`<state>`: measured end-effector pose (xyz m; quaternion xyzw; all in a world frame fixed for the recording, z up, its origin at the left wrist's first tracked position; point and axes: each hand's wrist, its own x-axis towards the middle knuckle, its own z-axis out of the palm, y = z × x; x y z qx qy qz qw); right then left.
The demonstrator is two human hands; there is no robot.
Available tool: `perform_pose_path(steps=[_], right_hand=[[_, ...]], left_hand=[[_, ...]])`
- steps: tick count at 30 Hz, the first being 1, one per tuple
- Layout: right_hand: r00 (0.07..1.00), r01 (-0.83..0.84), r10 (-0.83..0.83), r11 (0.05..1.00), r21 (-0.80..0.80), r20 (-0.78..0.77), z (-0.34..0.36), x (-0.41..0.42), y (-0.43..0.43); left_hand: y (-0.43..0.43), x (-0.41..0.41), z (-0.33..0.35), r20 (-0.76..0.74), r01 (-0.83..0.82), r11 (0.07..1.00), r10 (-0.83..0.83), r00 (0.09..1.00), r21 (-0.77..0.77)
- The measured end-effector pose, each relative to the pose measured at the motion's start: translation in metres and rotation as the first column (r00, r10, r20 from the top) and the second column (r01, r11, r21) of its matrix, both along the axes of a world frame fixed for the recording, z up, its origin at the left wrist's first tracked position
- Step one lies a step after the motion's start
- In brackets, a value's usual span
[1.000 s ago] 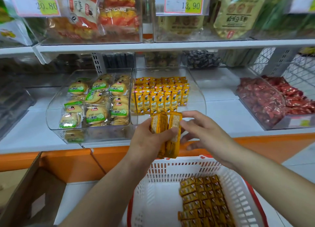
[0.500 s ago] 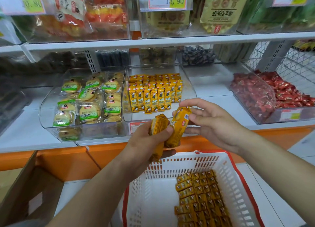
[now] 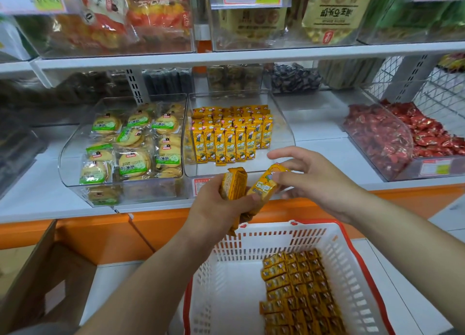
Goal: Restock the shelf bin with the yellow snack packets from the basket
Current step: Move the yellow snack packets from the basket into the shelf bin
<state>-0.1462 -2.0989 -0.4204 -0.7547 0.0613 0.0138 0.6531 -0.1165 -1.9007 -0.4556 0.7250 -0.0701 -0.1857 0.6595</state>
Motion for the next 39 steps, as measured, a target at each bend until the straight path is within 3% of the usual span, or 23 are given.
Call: perform_pose_path(steps=[6,10,12,15,20,25,33,39], right_hand=[[0.988,0.102,-0.088,0.99,-0.102,0.129,0.013,0.022,-0.02],[0.963,0.176,-0.083,0.913,-0.368,0.255,0.015,0.063,-0.038],[0.956,0.187,-0.01,0.79,-0.584,0.292,0.009,0.091,-0.046],[0.97,0.18,0.025,0.598,-0.781,0.242,0.0,0.129,-0.058],[0.991,0.116,-0.006,0.502,-0.857,0.131,-0.006,0.179,-0.066],[0.998,-0.052,0.036,0.312,-0.949,-0.043,-0.003,0.212,-0.061],[0.999,-0.051,0.022,0.284,-0.957,-0.046,-0.015,0.219,-0.059],[0.978,0.192,-0.015,0.436,-0.879,0.207,0.006,0.148,-0.047]], left_hand=[[0.011,0.008,0.01,0.095,-0.056,0.994,0.047,0.994,0.095],[0.016,0.016,0.012,0.059,-0.069,0.993,0.063,0.996,0.1],[0.018,0.019,0.011,0.011,-0.063,0.995,0.062,0.998,0.081],[0.02,0.025,0.01,-0.06,-0.057,0.998,0.059,0.996,0.023],[0.022,0.03,0.007,-0.069,-0.049,0.999,0.049,0.996,0.01],[0.019,0.033,0.007,-0.072,-0.038,0.999,0.038,0.997,0.002],[0.015,0.034,0.004,-0.026,-0.01,1.0,0.009,1.0,-0.016],[0.013,0.034,0.001,-0.046,0.08,0.996,-0.079,0.996,0.028]])
